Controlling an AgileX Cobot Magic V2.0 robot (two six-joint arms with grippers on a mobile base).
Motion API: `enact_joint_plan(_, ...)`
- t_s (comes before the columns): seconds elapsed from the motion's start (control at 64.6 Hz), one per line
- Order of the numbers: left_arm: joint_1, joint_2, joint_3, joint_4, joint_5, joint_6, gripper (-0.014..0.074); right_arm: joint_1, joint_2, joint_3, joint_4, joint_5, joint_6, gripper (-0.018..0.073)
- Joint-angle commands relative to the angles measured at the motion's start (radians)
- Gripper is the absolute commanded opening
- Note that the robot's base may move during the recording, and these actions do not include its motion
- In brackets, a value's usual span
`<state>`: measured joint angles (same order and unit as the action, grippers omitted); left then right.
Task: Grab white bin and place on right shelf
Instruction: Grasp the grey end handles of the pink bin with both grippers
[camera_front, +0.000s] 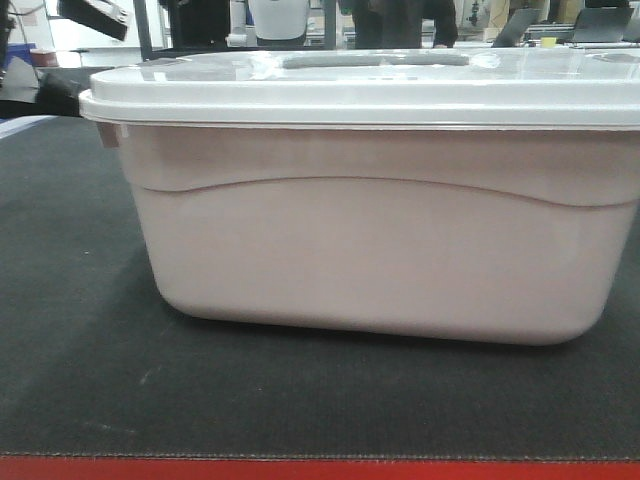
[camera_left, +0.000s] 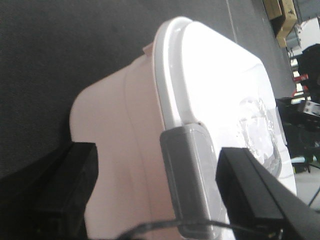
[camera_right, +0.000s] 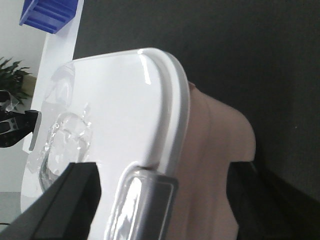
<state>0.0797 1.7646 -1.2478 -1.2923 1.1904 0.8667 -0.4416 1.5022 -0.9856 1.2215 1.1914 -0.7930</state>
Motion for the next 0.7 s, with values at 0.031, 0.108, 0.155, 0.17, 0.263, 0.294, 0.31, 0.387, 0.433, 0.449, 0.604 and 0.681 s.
enact_joint_plan(0.031,-0.027,-0.043,-0.035,-0.073,0.123,0.009,0.04,-0.003,-0.026,0.07,0.185,0.142,-0.108,0.0623)
enact_joint_plan(0.108,-0.034,-0.043,-0.035,-0.073,0.119,0.009,0.04,0.004,-0.026,0.104,0.221,0.142,-0.144,0.0623)
enact_joint_plan(0.155,-0.035,-0.043,-0.035,-0.073,0.119,0.009,0.04,0.01,-0.026,0.119,0.235,0.142,-0.159,0.0623)
enact_joint_plan(0.17,-0.035,-0.043,-0.035,-0.073,0.119,0.009,0.04,0.014,-0.026,0.123,0.238,0.142,-0.162,0.0623)
enact_joint_plan(0.263,-0.035,-0.043,-0.035,-0.073,0.119,0.009,0.04,0.045,-0.026,0.128,0.243,0.142,-0.173,0.0623)
enact_joint_plan(0.294,-0.035,-0.043,-0.035,-0.073,0.119,0.009,0.04,0.056,-0.026,0.128,0.247,0.142,-0.175,0.0623)
enact_joint_plan(0.31,-0.035,-0.043,-0.035,-0.073,0.119,0.009,0.04,0.065,-0.026,0.128,0.248,0.142,-0.176,0.0623)
enact_joint_plan(0.387,-0.047,-0.043,-0.035,-0.073,0.119,0.006,0.04,0.097,-0.026,0.128,0.248,0.142,-0.176,0.0623)
enact_joint_plan(0.433,-0.055,-0.043,-0.035,-0.073,0.121,0.006,0.04,0.11,-0.026,0.128,0.248,0.142,-0.176,0.0623)
enact_joint_plan(0.449,-0.058,-0.043,-0.035,-0.073,0.121,0.006,0.04,0.114,-0.026,0.128,0.248,0.142,-0.176,0.0623)
enact_joint_plan(0.604,-0.1,-0.043,-0.035,-0.073,0.121,0.004,0.04,0.131,-0.026,0.128,0.248,0.142,-0.176,0.0623)
enact_joint_plan(0.681,-0.118,-0.043,-0.035,-0.073,0.119,0.004,0.04,0.131,-0.026,0.128,0.248,0.142,-0.176,0.0623)
